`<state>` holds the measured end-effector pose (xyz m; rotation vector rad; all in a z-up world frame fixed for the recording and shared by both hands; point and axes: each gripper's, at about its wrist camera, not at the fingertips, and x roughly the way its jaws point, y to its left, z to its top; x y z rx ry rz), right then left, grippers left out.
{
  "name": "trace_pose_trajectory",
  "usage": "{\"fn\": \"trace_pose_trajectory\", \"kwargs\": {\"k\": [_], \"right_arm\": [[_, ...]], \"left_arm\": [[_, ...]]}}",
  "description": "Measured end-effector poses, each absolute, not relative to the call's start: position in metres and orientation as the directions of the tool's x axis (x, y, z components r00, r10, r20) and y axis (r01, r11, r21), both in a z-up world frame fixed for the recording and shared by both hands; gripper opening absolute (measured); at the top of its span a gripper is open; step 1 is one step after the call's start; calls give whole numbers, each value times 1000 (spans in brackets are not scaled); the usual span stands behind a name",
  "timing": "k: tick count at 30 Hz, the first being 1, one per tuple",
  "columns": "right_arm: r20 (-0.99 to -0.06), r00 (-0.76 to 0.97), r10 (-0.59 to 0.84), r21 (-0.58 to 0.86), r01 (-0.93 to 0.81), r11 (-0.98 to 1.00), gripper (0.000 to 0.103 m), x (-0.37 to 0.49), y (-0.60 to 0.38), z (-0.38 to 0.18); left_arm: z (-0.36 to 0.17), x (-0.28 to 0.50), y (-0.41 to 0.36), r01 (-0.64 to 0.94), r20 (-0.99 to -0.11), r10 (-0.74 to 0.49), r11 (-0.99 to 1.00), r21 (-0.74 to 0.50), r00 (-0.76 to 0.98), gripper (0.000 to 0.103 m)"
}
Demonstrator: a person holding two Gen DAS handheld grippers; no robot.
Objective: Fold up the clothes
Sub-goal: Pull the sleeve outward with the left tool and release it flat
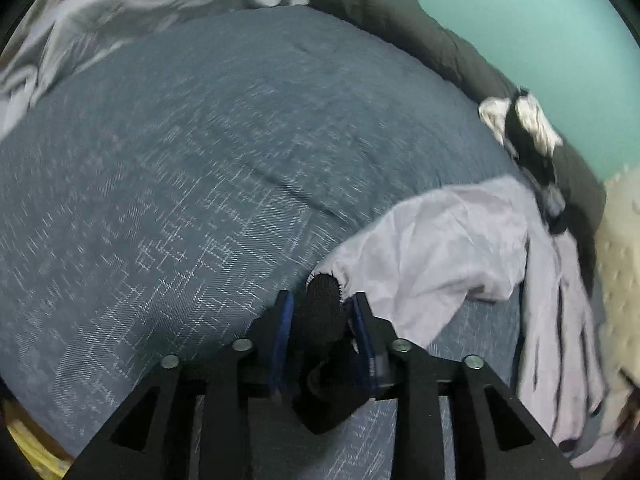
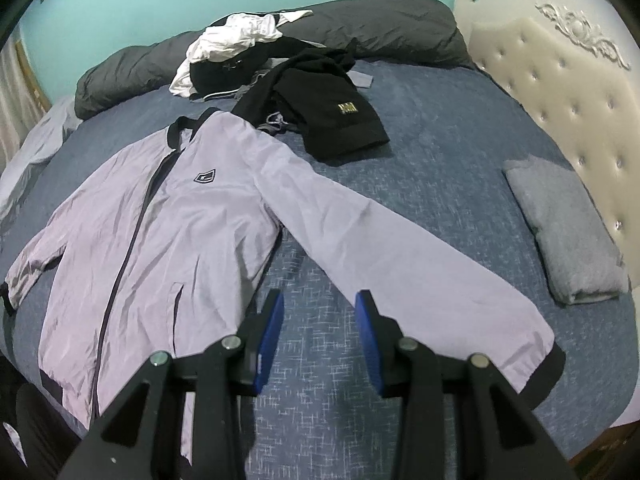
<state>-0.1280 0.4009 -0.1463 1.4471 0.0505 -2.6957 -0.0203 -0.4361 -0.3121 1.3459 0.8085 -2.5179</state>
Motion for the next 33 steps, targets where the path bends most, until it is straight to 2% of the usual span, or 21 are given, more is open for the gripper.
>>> {"fn": "trace_pose_trajectory", "kwargs": {"k": [4, 10, 11, 13, 16, 21, 26, 30, 33], "right_arm": [[-833, -552, -46, -2, 85, -996, 37, -128, 398, -142], [-837, -546, -35, -15, 88, -996, 37, -130, 389, -142], [-837, -545, -37, -17, 92, -996, 37, -131, 387, -141], [-838, -545, -39, -19, 101, -995, 37, -131, 381, -141], [-837, -545, -45, -23, 116, -993, 37, -132, 372, -139], [-833, -550, -60, -20, 137, -990, 37, -132, 364, -136], [-837, -544, -57, -24, 139, -990, 37, -132, 362, -138], [-840, -541, -51, -24, 130, -991, 37, -131, 366, -140], [-843, -537, -44, -27, 124, -992, 37, -131, 370, -142]], "left_arm": [[-322, -15, -445, 396, -762, 150, -782, -481, -630, 47], [-333, -10, -445, 399, -762, 133, -788, -469, -633, 45], [-333, -11, -442, 397, -769, 114, -804, -443, -628, 40], [-332, -13, -441, 398, -780, 78, -826, -400, -621, 10], [-321, -14, -443, 386, -772, 50, -844, -373, -634, 8], [-303, -15, -461, 400, -770, 17, -847, -350, -637, 7], [-314, -26, -476, 425, -799, 33, -833, -353, -600, 7], [-317, -22, -483, 444, -798, 35, -815, -371, -602, 12], [-311, -14, -488, 474, -791, -10, -805, -357, -612, 19]]}}
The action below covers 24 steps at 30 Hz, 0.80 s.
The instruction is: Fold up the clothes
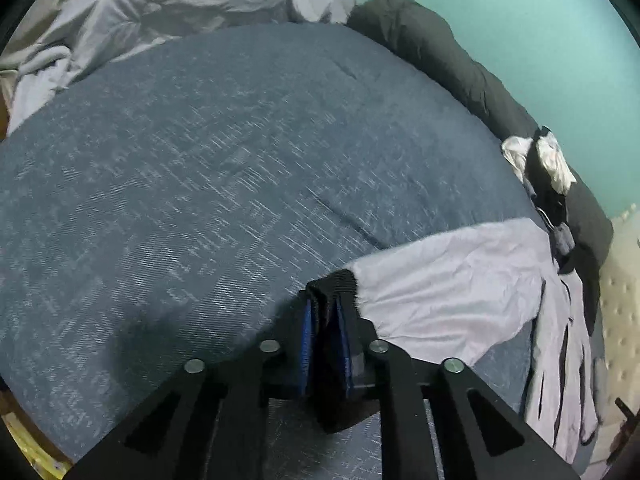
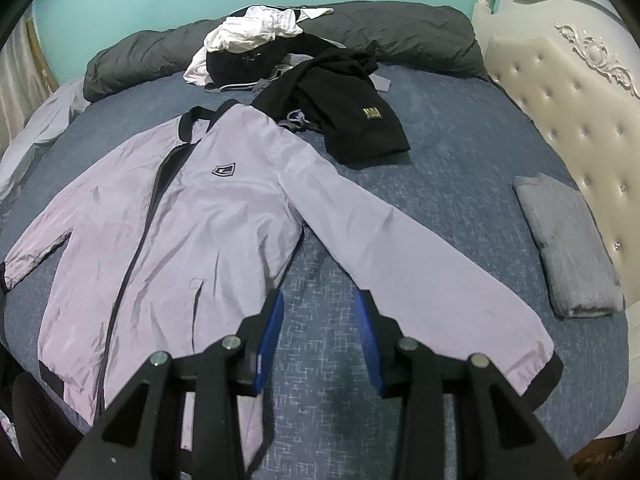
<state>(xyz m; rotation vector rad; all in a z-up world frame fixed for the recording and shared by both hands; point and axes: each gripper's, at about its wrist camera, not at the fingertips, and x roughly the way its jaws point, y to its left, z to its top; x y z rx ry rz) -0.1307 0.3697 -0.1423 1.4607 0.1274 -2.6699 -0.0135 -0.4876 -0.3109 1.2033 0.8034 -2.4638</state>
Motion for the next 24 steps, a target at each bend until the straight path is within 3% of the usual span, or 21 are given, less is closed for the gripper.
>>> {"fn": "trace_pose_trajectory", "kwargs": {"k": [6, 10, 13, 16, 24], "right_arm": [[-843, -537, -45, -1, 86, -996, 37, -131, 385, -148], [-843, -537, -40, 7, 63, -998, 37, -131, 399, -151], [-849, -528, -23, 13, 22, -1000, 37, -132, 416, -156], [-855, -518, -21, 38, -22, -999, 53, -130, 438, -165], [-868, -493, 53, 19, -141, -990, 56, -120, 505, -191]], "left_arm": [[-288, 1, -485, 479, -758, -42, -797, -367, -651, 21], [-272, -10, -454, 404, -746, 14, -833, -377, -666, 36], [-265, -24, -423, 341, -740, 73, -854, -392, -668, 39], [-264, -47, -383, 275, -741, 130, -875, -398, -659, 42], [-270, -98, -279, 139, -715, 266, -880, -453, -647, 48]]}}
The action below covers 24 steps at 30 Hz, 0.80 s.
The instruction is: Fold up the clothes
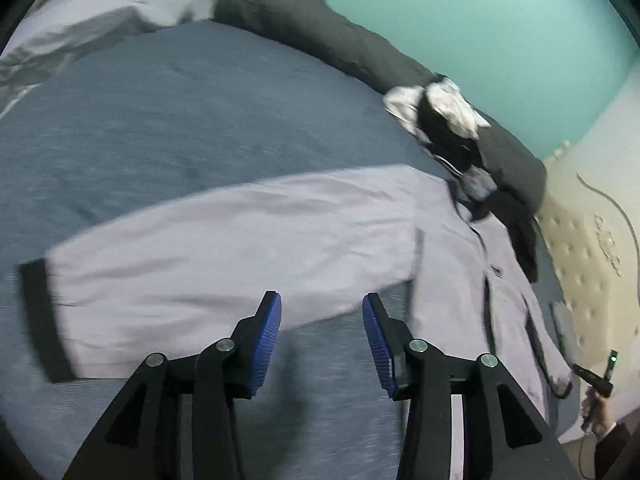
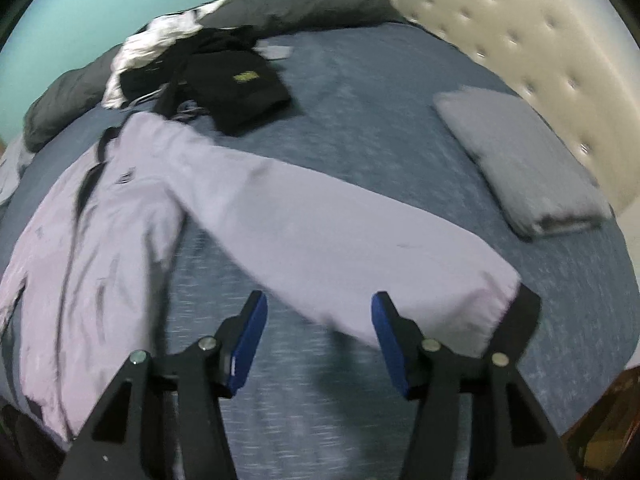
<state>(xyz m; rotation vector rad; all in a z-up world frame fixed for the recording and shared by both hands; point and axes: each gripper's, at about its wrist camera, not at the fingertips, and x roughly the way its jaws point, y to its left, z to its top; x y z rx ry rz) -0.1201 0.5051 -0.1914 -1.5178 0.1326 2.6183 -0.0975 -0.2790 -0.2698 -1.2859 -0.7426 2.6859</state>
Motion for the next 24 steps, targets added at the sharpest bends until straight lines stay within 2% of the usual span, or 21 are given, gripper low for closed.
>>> {"fn": "trace_pose_trajectory", "kwargs": {"k": [3, 8, 12, 15, 19, 24], "right_arm": [[-872, -486, 59, 21, -157, -987, 56, -116, 523, -203], [-881, -470, 61, 10, -148, -989, 57, -116, 541, -225], [-859, -500, 105, 15, -231, -973, 57, -112, 571, -227], [-846, -512, 147, 18, -303, -953, 59, -110, 598, -227], [-856, -483, 185, 4, -364, -931, 61, -111, 627, -233], [-872, -469, 141, 67, -399, -914, 61, -108, 648, -250]], "left_arm": [[-277, -120, -238, 94, -715, 302, -884, -457, -631, 57], [-287, -147, -184, 34, -723, 349, -889, -457, -596, 58], [-289, -163, -148, -9, -729, 373, -893, -450, -573, 58], [-292, -171, -125, -39, -733, 390, -894, -446, -557, 70], [-295, -177, -103, -67, -744, 392, -902, -426, -542, 71], [-299, -182, -86, -74, -752, 384, -909, -411, -536, 71]]}}
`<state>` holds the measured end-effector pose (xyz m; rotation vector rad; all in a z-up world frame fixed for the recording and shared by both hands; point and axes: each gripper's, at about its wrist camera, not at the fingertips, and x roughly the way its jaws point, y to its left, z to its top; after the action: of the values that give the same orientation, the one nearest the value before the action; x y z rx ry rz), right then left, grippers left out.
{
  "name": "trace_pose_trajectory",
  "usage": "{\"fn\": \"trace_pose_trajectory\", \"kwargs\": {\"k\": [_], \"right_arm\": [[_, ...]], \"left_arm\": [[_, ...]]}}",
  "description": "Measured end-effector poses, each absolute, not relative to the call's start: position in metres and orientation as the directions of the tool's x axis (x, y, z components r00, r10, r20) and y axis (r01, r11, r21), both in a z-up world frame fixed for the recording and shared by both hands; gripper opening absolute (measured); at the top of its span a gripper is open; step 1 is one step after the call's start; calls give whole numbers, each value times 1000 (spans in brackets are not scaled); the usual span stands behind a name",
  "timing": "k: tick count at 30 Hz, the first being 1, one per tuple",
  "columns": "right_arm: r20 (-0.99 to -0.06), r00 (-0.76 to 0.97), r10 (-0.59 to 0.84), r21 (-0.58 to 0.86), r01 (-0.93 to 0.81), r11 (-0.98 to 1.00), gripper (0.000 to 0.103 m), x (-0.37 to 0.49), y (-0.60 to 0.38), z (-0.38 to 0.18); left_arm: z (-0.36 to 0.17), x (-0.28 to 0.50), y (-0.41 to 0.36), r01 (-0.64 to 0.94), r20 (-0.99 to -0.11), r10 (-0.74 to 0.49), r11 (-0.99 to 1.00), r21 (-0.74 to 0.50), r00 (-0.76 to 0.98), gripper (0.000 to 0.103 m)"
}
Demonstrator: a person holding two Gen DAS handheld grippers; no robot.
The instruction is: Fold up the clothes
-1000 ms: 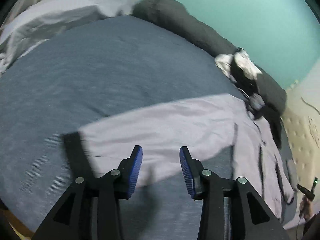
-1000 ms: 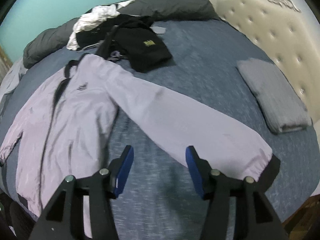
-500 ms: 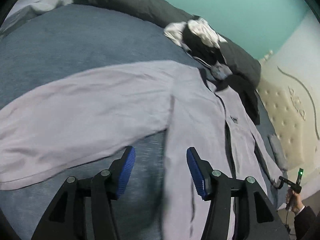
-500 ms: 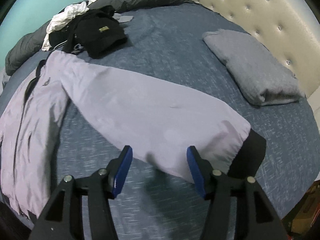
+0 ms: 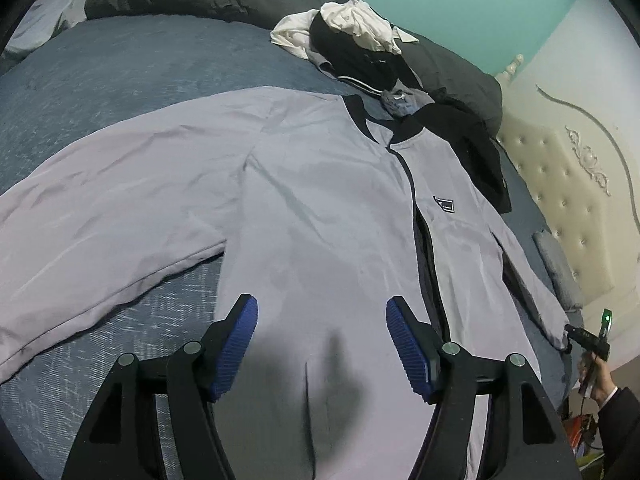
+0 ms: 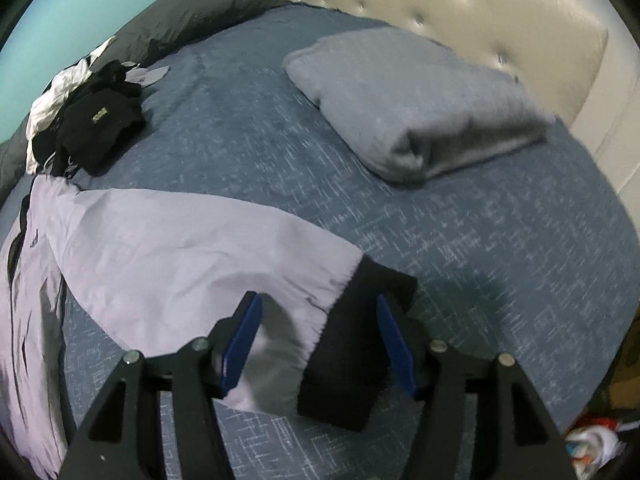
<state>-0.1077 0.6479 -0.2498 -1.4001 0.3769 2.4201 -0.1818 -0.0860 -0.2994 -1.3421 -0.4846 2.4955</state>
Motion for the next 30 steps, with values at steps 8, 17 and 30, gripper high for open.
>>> {"fn": "trace_pose_trajectory", "kwargs": {"k": [8, 17, 30], "right_arm": [[-872, -483, 77, 128, -377, -917, 28, -105, 653, -259], [-780, -610, 140, 102, -344, -934, 1, -88, 654, -212], [-812, -558, 169, 62, -371, -926, 17, -93, 649, -205]], "left_arm": [[-304, -185, -66, -92, -760, 395, -908, -409, -517, 71], [-301, -185, -64, -98, -759, 396, -908, -408, -517, 71], [-293, -188, -79, -91, -743, 389, -908, -409, -544, 71]]}}
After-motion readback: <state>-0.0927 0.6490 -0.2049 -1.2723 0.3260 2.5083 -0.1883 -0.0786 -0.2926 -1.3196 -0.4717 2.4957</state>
